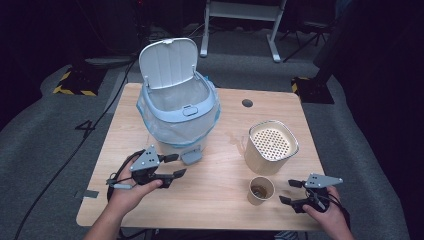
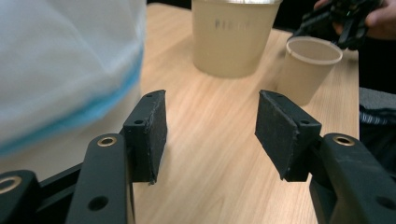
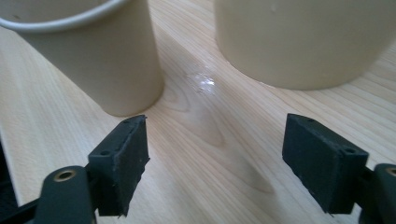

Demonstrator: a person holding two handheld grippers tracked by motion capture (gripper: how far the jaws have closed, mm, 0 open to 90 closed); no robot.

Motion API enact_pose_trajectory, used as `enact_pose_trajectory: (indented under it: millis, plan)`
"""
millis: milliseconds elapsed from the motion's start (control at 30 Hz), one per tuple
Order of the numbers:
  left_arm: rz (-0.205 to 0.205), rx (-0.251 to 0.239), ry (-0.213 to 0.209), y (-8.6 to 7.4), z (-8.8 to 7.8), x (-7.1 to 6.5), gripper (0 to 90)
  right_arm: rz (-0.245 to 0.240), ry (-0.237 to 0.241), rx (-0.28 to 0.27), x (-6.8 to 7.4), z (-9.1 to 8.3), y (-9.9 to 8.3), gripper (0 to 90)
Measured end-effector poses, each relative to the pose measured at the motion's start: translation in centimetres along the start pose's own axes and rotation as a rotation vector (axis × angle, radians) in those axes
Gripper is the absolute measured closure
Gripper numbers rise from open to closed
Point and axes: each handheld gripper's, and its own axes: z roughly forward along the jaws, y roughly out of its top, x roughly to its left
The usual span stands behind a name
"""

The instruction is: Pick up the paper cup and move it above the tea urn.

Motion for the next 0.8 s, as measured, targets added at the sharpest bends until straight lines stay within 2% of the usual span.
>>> enact_pose_trajectory:
  millis: [133,200,367,467,800]
  plan:
    - [-0.025,0.028,-0.018,-1.2,1.2,0.0,44.1,-0.007,0.032,-0.015,0.6,0.2,0.0,20.8]
    - [-0.033,0.046,-0.012,-1.8,1.6,0.2,44.1,-0.021,0.04,-0.014,0.9,0.3,0.0,20.0]
    - [-0.056,0.087,0.018,-3.3,2.4,0.7,44.0,-0.045,0.053,-0.021,1.6,0.7,0.1,18.8]
    - [-0.057,0.136,0.053,-4.4,3.0,1.1,44.1,-0.063,0.051,-0.016,1.8,0.8,0.1,18.3]
    - [-0.09,0.201,0.075,-6.0,3.8,1.5,42.9,-0.067,0.063,-0.049,3.0,1.5,0.3,16.5]
